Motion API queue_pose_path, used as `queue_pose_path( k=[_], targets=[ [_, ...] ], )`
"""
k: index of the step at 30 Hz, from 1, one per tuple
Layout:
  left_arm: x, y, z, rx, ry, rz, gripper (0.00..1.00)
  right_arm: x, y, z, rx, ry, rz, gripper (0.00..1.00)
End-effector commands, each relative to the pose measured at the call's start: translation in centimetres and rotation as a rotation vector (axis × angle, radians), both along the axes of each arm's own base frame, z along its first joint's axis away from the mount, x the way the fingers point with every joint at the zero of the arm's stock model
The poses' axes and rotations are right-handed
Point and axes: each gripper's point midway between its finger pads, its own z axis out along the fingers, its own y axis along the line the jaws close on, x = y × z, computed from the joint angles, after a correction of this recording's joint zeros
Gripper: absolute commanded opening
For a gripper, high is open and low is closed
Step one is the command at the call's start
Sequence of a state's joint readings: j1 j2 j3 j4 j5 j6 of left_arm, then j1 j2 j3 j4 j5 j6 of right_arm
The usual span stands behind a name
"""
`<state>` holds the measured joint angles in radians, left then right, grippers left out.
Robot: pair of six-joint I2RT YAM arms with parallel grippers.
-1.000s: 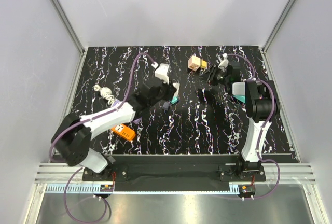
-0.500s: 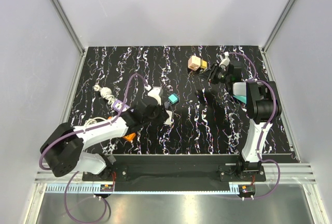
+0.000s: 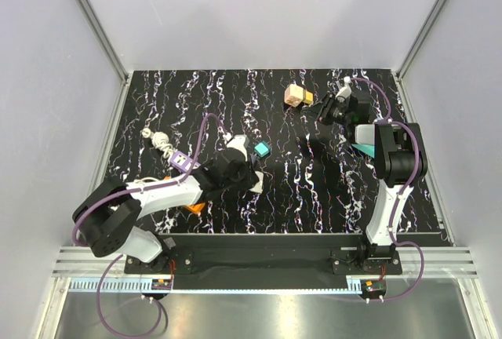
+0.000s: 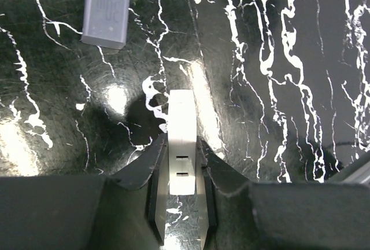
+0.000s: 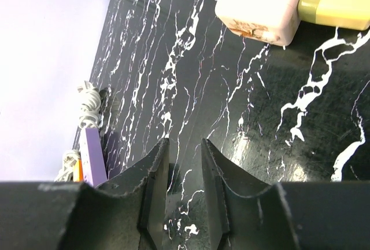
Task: Pull the plug off the socket
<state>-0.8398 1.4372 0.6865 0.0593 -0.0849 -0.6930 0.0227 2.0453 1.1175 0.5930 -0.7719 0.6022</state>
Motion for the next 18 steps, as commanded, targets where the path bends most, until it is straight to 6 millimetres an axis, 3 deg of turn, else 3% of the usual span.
queue_pose_path(
  k=[1, 3, 11, 14, 15, 18],
  targets=[
    [1.6, 0.1, 0.5, 0.036, -0.038, 0.047, 0.18, 0.2, -0.1, 1.4, 0.02, -0.057, 0.019, 0.36],
    [1.9, 0.3, 0.4, 0.069, -0.04, 0.053, 0.23, 0.2, -0.1, 1.2, 0.021, -0.055, 0.017, 0.36],
    [2.5, 1.9, 0.4, 0.141, -0.055, 0.115, 0.65, 0.4, -0.5, 1.0, 0.037, -0.046, 0.004, 0.37],
    [2.8, 2.0, 1.2, 0.149, -0.078, 0.112, 0.75, 0.5, -0.5, 0.9, 0.04, -0.039, -0.005, 0.38],
    [3.0, 1.9, 2.0, 0.141, -0.095, 0.114, 0.77, 0.9, -1.9, 0.8, 0.039, -0.037, -0.037, 0.39],
    [3.9, 1.6, 3.8, 0.146, -0.147, 0.105, 0.87, 1.1, -2.5, 0.5, 0.033, -0.028, -0.059, 0.42]
  ],
)
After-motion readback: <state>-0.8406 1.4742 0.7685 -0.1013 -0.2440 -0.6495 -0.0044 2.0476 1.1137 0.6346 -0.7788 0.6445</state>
